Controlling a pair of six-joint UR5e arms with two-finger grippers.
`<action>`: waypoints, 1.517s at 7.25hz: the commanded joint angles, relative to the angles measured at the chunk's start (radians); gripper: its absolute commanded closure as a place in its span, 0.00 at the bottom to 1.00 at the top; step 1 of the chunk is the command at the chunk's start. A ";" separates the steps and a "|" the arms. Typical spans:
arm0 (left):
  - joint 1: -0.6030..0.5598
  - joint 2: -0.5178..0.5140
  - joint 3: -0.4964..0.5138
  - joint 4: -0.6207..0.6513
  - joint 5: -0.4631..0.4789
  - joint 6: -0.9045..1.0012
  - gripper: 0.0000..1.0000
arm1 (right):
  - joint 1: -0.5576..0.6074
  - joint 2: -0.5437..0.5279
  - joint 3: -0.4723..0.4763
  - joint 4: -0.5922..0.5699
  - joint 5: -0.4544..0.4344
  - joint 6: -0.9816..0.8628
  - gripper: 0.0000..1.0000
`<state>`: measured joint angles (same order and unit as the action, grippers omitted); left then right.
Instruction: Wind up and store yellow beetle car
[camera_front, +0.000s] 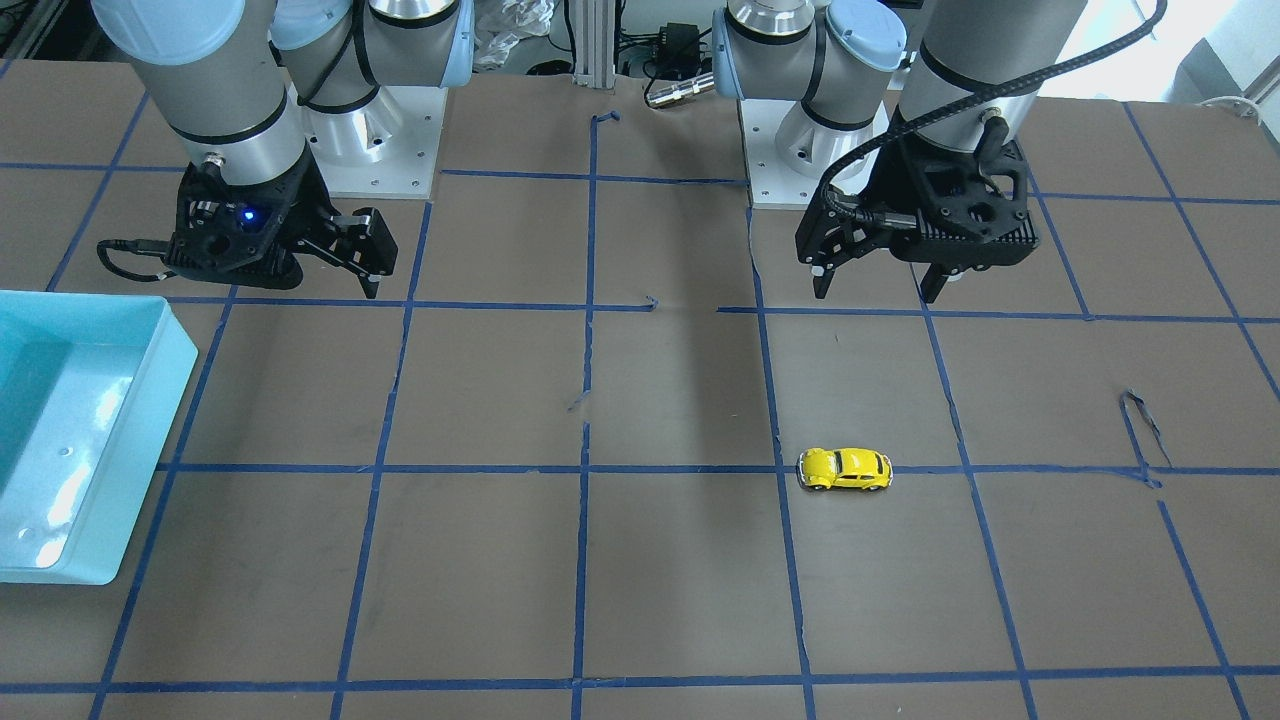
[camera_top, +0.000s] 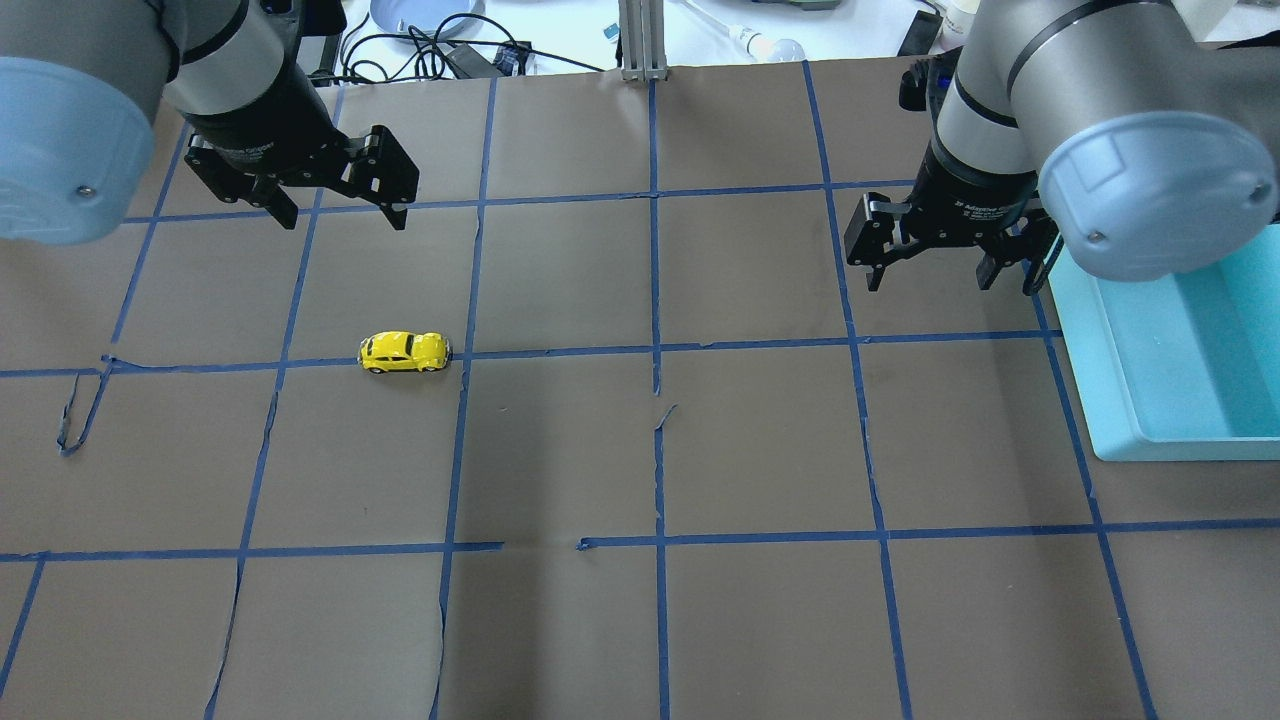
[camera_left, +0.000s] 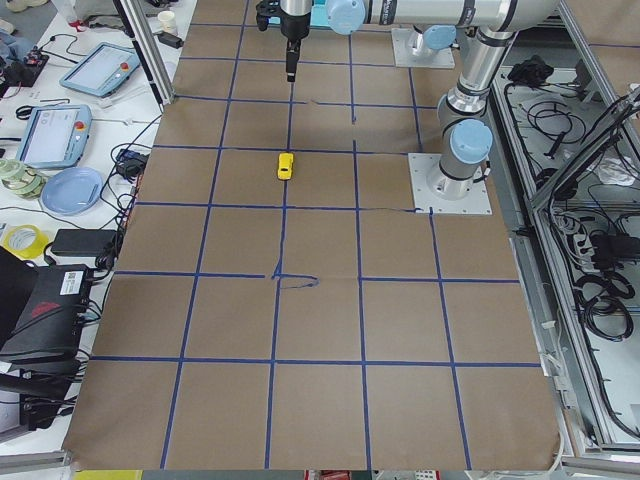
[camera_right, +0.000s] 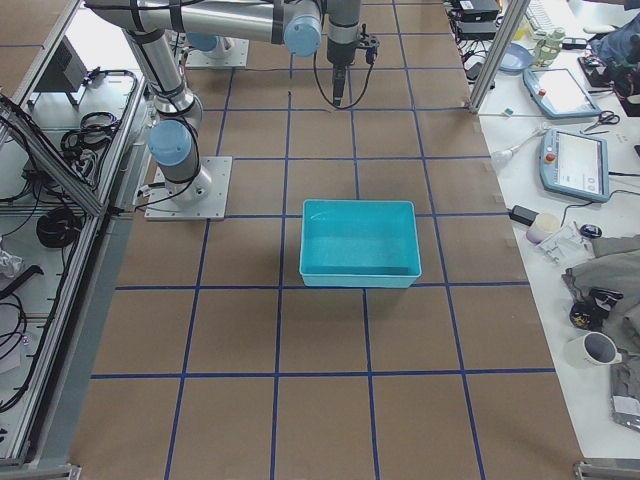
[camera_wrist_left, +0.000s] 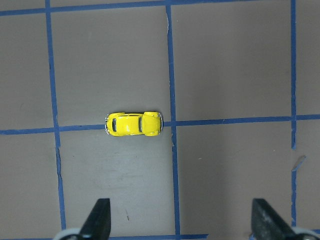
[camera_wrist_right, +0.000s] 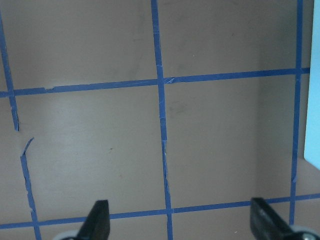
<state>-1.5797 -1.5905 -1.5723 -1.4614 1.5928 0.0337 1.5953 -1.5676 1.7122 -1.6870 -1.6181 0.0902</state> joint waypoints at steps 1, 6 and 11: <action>0.000 -0.002 0.001 0.004 -0.002 0.000 0.00 | 0.000 0.004 0.001 0.000 0.000 -0.004 0.00; 0.001 -0.002 -0.009 0.003 -0.001 0.053 0.00 | 0.000 -0.002 0.006 0.000 -0.003 -0.006 0.00; 0.007 0.030 -0.014 0.001 0.009 0.052 0.00 | 0.000 -0.002 0.006 0.000 -0.003 -0.007 0.00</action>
<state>-1.5724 -1.5677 -1.5871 -1.4626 1.5878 0.0903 1.5953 -1.5686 1.7180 -1.6878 -1.6214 0.0828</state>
